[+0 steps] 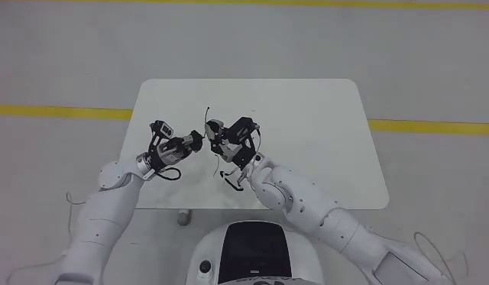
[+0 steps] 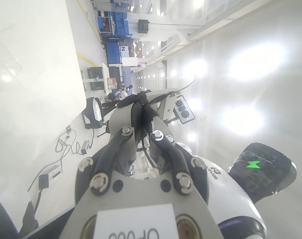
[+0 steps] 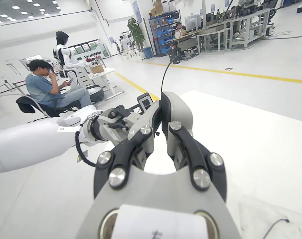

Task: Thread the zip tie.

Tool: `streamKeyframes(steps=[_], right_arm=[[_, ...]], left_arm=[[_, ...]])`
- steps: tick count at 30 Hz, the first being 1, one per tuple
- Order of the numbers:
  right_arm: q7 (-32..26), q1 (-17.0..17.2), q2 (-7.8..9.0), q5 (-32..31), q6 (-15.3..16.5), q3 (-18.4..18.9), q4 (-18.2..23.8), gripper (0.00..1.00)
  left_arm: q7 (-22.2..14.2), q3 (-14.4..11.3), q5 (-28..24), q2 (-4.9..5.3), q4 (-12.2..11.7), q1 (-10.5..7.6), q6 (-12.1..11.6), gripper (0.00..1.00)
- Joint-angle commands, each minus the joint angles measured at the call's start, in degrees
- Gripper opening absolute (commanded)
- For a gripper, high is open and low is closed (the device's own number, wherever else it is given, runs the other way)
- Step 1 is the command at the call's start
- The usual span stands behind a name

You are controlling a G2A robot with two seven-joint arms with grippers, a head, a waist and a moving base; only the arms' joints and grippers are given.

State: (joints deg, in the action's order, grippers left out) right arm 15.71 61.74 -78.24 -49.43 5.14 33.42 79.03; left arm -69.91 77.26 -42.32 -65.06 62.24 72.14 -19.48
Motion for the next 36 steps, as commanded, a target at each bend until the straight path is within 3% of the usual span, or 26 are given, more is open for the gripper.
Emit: streamKeyframes(steps=[1, 5, 20, 25, 36], right_arm=[[0.0, 0.0, 0.0, 0.0, 0.0, 0.0, 0.0, 0.0], [0.0, 0.0, 0.0, 0.0, 0.0, 0.0, 0.0, 0.0], [0.0, 0.0, 0.0, 0.0, 0.0, 0.0, 0.0, 0.0], [-1.6, 1.3, -0.31, -2.0, -3.7, 0.9, 1.3, 0.0], [-5.0, 2.1, -1.86, -6.0, -7.9, 1.2, 2.6, 0.0]], left_arm=[[0.1, 0.7, 0.8, -0.73, -0.4, -0.08, 0.0, 0.0], [-0.7, 2.3, 1.7, -2.05, -1.2, -0.11, 0.0, 0.0], [-0.7, 2.3, 1.7, -2.05, -1.2, -0.11, 0.0, 0.0], [-0.7, 2.3, 1.7, -2.05, -1.2, -0.11, 0.0, 0.0], [-0.7, 2.3, 1.7, -2.05, -1.2, -0.11, 0.0, 0.0]])
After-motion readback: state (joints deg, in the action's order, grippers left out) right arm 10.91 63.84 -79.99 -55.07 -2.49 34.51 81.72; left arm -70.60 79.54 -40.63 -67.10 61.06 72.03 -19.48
